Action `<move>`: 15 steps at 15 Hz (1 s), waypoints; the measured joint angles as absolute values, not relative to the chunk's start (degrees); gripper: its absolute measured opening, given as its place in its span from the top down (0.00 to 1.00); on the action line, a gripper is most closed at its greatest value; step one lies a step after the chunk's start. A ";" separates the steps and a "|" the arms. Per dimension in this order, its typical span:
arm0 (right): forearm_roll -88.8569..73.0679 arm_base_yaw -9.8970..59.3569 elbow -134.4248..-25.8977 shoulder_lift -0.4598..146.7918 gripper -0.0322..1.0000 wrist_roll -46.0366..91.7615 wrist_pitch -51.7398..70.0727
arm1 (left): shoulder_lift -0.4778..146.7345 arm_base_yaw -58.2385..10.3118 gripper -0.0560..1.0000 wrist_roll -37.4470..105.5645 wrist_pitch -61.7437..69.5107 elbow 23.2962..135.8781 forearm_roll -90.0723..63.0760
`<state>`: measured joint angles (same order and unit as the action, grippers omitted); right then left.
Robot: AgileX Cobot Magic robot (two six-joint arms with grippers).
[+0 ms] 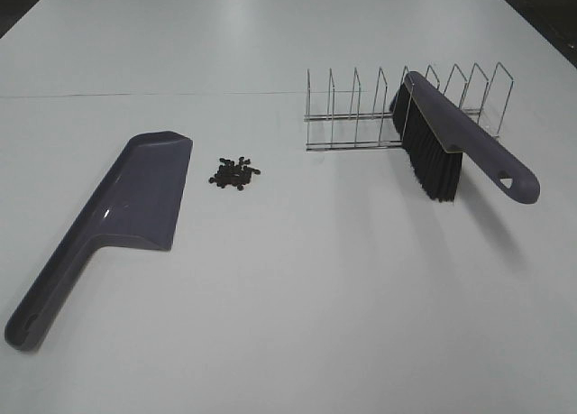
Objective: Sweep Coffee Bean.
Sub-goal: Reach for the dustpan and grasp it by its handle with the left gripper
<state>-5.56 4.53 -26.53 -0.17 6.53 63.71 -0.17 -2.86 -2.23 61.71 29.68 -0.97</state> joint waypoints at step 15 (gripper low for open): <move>-5.56 4.53 -26.53 -0.17 0.22 6.53 63.71 | -0.17 -2.86 0.01 -2.23 61.71 29.68 -0.92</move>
